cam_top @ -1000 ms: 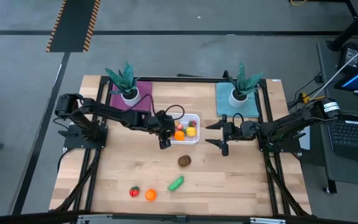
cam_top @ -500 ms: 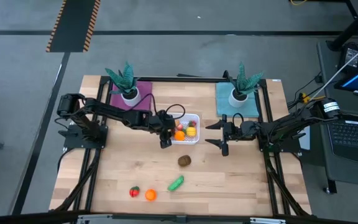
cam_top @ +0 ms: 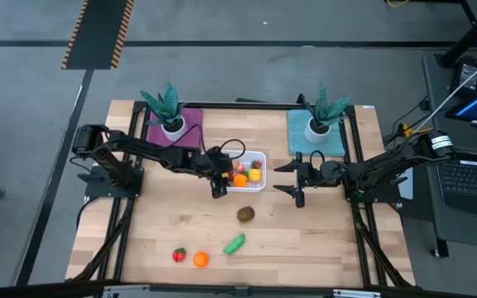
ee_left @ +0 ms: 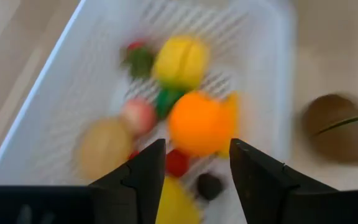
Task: Pick and placing Produce into tupperware
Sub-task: Put the orange pumpkin into the white bin
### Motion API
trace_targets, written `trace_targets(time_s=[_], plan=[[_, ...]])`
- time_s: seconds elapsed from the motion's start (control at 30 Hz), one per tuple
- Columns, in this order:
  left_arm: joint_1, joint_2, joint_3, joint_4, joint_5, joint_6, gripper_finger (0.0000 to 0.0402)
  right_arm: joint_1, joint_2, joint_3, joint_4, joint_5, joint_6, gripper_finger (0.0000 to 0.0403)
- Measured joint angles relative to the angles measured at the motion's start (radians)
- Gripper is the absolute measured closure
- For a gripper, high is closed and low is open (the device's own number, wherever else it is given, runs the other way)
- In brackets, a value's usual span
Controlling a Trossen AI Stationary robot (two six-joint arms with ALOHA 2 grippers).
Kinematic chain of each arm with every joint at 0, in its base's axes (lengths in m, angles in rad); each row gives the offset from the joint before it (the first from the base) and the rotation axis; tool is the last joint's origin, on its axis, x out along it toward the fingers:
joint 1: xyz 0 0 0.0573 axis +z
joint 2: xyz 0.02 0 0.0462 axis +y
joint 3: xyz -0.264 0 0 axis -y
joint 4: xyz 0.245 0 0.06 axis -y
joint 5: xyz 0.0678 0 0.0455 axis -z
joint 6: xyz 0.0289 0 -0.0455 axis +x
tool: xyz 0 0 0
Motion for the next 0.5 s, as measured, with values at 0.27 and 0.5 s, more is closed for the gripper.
trace_targets(time_s=[0.27, 0.5], plan=[[-0.149, -0.072, 0.0, 0.018, -0.124, 0.036, 0.0244, 0.0, 0.0, 0.0, 0.0, 0.0, 0.001, 0.0108], [-0.303, -0.072, 0.0, 0.03, -0.259, 0.022, 0.025, 0.0, 0.0, 0.0, -0.006, -0.001, 0.048, 0.0108]])
